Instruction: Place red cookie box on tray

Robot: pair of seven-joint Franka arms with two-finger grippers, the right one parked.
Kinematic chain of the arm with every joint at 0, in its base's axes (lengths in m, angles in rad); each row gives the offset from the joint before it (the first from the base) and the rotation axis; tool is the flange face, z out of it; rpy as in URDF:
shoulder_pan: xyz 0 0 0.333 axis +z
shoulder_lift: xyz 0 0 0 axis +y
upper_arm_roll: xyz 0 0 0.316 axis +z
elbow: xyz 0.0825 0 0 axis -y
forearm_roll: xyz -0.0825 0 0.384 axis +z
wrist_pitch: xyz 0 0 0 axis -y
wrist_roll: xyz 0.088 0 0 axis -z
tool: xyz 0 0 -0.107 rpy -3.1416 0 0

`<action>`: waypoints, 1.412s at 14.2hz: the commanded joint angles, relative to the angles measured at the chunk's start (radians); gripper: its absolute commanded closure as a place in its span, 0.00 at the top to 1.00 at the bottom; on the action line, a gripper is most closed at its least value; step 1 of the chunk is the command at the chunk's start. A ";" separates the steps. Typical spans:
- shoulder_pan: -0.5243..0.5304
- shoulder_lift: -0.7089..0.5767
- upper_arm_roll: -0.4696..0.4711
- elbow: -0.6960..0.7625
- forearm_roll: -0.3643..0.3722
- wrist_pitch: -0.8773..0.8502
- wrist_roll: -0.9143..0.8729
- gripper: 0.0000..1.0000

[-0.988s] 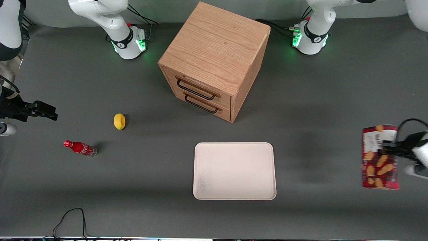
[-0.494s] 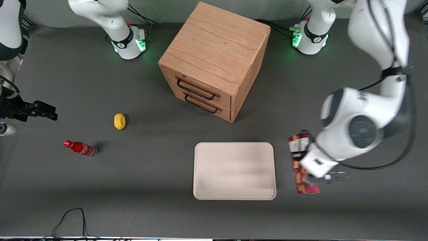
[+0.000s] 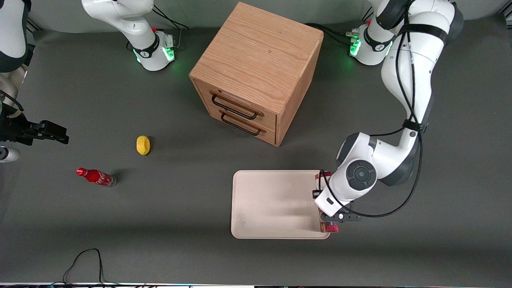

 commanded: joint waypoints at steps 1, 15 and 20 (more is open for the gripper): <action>-0.014 -0.010 0.001 -0.022 0.028 0.048 -0.022 0.00; 0.050 -0.178 -0.003 -0.099 0.048 -0.013 0.007 1.00; 0.173 -0.508 0.094 -0.291 -0.113 -0.200 0.223 1.00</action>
